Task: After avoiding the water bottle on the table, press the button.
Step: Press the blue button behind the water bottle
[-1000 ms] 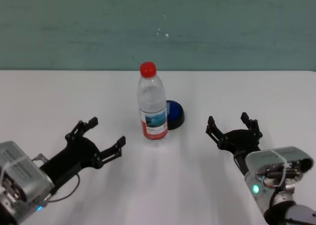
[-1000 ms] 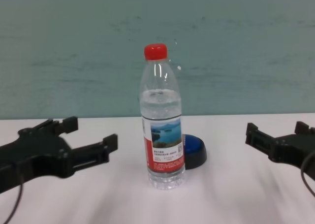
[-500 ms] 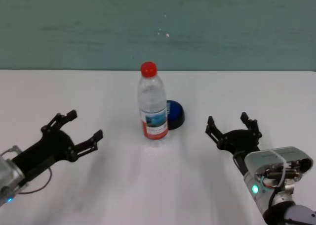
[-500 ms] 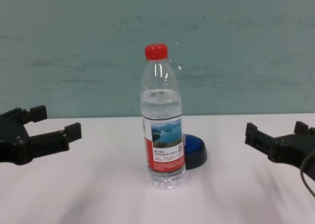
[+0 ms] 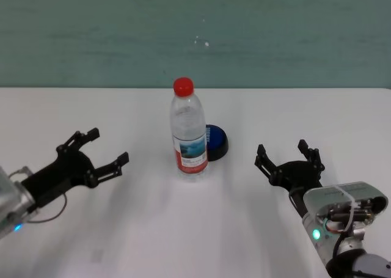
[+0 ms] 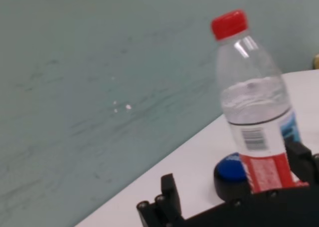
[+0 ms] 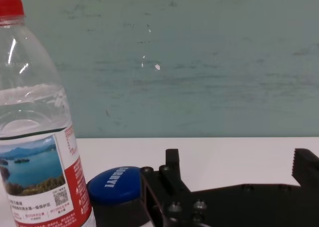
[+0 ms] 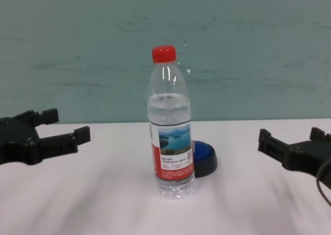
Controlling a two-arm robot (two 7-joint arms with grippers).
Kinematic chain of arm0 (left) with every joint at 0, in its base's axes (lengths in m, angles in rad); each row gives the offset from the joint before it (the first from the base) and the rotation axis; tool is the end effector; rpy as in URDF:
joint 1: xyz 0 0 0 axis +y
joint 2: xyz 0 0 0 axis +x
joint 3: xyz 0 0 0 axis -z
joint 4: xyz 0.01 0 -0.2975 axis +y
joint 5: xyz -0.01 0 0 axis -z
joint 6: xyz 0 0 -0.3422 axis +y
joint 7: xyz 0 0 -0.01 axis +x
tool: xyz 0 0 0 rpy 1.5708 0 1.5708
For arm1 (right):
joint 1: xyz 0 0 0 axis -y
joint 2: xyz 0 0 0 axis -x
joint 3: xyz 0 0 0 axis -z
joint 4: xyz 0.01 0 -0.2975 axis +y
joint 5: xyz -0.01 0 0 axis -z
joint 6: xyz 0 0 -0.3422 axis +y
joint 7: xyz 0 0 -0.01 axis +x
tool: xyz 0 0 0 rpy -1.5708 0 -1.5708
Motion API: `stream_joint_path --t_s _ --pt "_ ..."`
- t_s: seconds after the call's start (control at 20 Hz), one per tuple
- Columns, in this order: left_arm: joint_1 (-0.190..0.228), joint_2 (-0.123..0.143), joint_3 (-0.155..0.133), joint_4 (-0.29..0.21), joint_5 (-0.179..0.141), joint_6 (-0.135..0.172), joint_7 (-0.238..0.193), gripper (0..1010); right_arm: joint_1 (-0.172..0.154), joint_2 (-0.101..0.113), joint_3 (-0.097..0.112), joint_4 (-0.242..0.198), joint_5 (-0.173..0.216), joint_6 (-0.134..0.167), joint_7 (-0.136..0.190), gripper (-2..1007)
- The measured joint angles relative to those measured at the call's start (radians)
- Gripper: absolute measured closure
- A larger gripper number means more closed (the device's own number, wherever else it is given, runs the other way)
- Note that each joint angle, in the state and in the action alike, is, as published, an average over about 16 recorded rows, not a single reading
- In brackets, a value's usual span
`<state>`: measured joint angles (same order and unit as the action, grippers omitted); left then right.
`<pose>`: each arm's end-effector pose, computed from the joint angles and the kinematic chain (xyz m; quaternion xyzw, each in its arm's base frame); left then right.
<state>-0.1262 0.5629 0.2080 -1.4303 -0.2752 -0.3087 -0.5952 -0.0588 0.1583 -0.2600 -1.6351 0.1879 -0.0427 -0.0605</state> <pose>0.3895 0.1271 -0.2914 0.0754 -0.1625 0.3893 0.9035 0.3320 0.0470 -0.3156 0.0183 0.0179 -0.6311 0.7753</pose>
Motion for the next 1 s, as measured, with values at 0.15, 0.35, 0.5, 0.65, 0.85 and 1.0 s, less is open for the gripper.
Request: stream_joint_path --t_s 0.15,0.35,0.5,0.65,0.85,1.0 --pt "-0.061 -0.016 0.023 0.071 -0.002 -0.017 -0.016 10 0.000 0.000 0.000 0.000 0.000 0.000 0.000 2" --pt "-0.149 -0.044 0.054 0.168 0.000 -0.041 -0.032 10 0.000 0.000 0.000 0.000 0.000 0.000 0.000 2" --pt "-0.212 -0.067 0.077 0.235 0.007 -0.057 -0.041 10 0.000 0.000 0.000 0.000 0.000 0.000 0.000 2" --pt "-0.269 -0.090 0.098 0.293 0.017 -0.072 -0.047 10 0.000 0.000 0.000 0.000 0.000 0.000 0.000 2" --pt "-0.330 -0.120 0.121 0.354 0.034 -0.089 -0.047 10 0.000 0.000 0.000 0.000 0.000 0.000 0.000 2" --pt "-0.365 -0.138 0.134 0.394 0.045 -0.099 -0.044 10 0.000 0.000 0.000 0.000 0.000 0.000 0.000 2"
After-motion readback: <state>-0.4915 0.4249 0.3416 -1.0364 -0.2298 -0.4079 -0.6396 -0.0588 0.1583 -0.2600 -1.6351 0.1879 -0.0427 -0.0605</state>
